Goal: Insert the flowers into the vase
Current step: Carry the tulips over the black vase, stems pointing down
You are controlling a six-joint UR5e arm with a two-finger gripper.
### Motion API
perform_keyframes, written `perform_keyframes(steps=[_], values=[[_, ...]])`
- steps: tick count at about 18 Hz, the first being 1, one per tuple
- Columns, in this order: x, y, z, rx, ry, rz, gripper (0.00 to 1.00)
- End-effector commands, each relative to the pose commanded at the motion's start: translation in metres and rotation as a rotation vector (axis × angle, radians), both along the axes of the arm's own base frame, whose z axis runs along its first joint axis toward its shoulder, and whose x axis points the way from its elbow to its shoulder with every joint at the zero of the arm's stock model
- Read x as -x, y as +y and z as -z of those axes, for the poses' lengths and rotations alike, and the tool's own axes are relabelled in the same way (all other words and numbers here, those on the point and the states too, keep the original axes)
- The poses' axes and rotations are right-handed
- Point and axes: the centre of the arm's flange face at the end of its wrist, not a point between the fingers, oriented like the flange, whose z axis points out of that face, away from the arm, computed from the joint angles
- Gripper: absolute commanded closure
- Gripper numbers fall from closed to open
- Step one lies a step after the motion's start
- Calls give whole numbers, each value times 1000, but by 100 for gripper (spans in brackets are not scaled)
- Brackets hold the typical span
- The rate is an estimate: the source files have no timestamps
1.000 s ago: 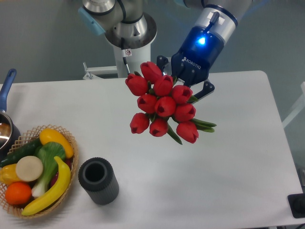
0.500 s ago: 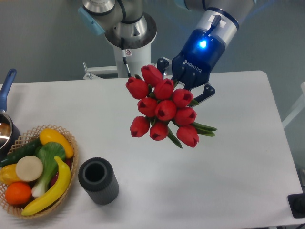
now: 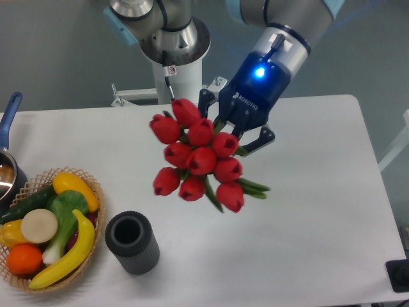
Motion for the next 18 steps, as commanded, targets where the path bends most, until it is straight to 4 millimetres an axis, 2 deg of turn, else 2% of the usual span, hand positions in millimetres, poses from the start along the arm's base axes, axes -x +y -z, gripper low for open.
perform_keyframes(steps=[5, 8, 11, 13, 16, 18], values=[[-10, 7, 2, -51, 1, 41, 67], [-27, 23, 14, -93, 25, 94, 67], [-24, 34, 20, -119, 51, 121, 67], [-31, 51, 29, -145, 61, 177, 67], [-35, 61, 28, -162, 67, 203, 67], [-36, 69, 37, -199, 48, 241, 67]])
